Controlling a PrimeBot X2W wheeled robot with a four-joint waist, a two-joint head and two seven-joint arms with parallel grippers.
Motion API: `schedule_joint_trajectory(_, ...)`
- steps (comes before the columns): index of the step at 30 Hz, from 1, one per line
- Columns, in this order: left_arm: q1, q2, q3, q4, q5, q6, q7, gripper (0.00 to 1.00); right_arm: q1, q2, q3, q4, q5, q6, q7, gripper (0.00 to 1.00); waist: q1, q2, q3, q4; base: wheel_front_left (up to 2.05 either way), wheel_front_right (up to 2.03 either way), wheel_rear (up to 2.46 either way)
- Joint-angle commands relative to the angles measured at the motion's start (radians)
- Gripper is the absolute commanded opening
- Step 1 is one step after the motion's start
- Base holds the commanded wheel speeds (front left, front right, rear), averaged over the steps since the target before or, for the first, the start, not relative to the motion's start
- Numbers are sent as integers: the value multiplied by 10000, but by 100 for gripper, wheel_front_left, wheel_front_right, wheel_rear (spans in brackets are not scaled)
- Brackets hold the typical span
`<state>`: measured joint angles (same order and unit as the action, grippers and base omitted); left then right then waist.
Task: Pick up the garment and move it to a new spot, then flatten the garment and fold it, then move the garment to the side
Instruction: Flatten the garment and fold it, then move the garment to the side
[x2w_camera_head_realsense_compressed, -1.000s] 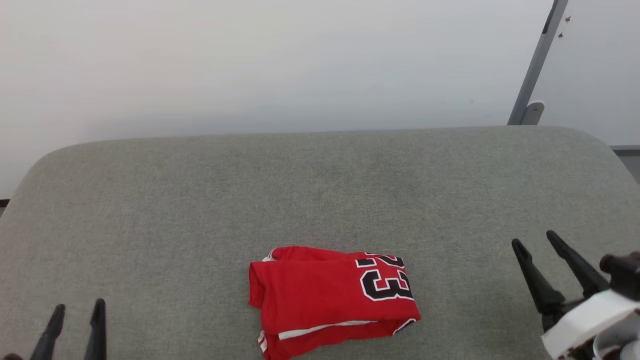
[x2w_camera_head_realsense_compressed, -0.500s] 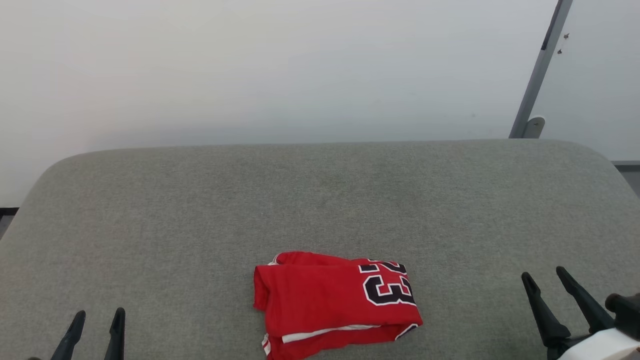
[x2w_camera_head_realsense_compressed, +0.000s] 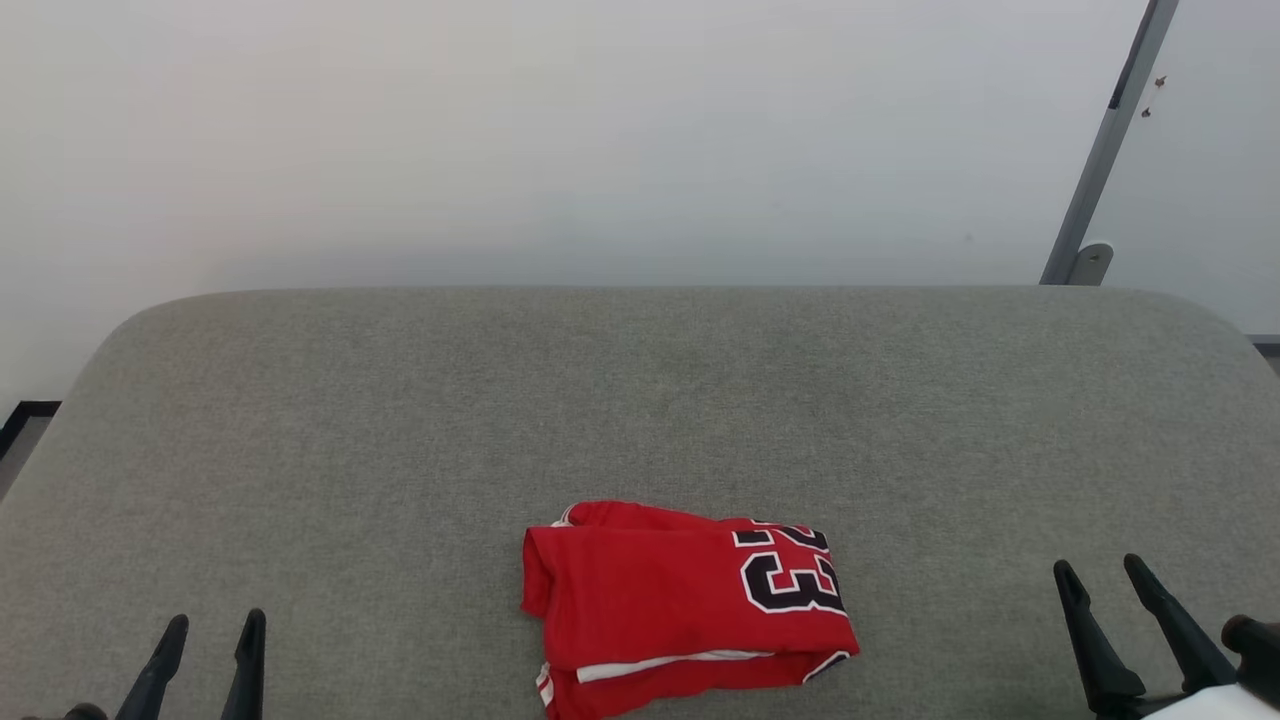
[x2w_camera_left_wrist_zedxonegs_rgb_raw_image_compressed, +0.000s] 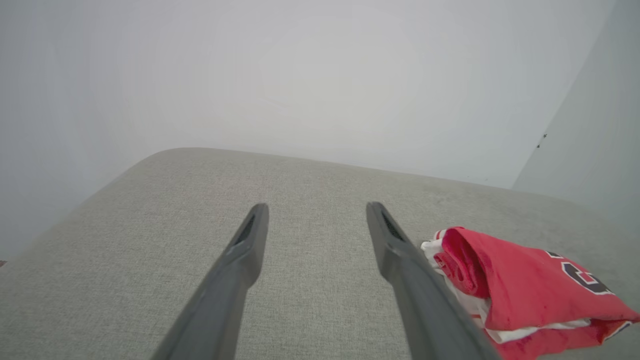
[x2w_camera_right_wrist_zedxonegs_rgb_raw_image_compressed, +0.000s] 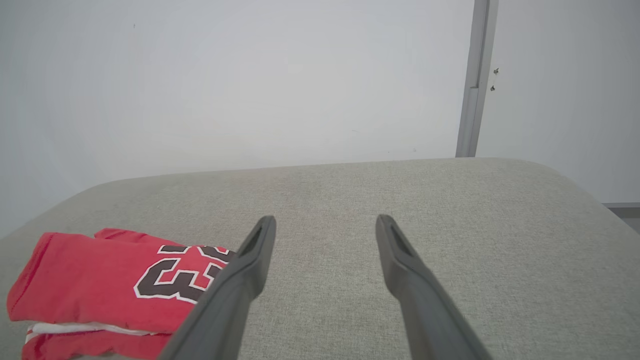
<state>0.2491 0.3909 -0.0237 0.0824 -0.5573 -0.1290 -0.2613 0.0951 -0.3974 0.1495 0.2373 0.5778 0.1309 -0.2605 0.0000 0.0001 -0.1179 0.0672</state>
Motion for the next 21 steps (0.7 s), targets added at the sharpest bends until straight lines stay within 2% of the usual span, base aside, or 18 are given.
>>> schedule_joint_trajectory(1, -176, 0, -19, 29, -51, -16, -48, 100, 175, 73, -91, -41, -58, -4, -49, 100, 0, -1, 18, 19, 0, 0, 0)
schedule_joint_trajectory(14, -257, -31, -56, 77, -56, -16, -50, 100, 316, 277, -148, -164, -186, -4, -48, 100, 0, -1, 77, 38, 0, 0, 0)
schedule_joint_trajectory(21, -268, -72, 25, 28, -131, -16, -50, 100, -289, 79, 753, 69, 289, -4, 163, 100, 0, -1, 188, 146, 0, 0, 0)
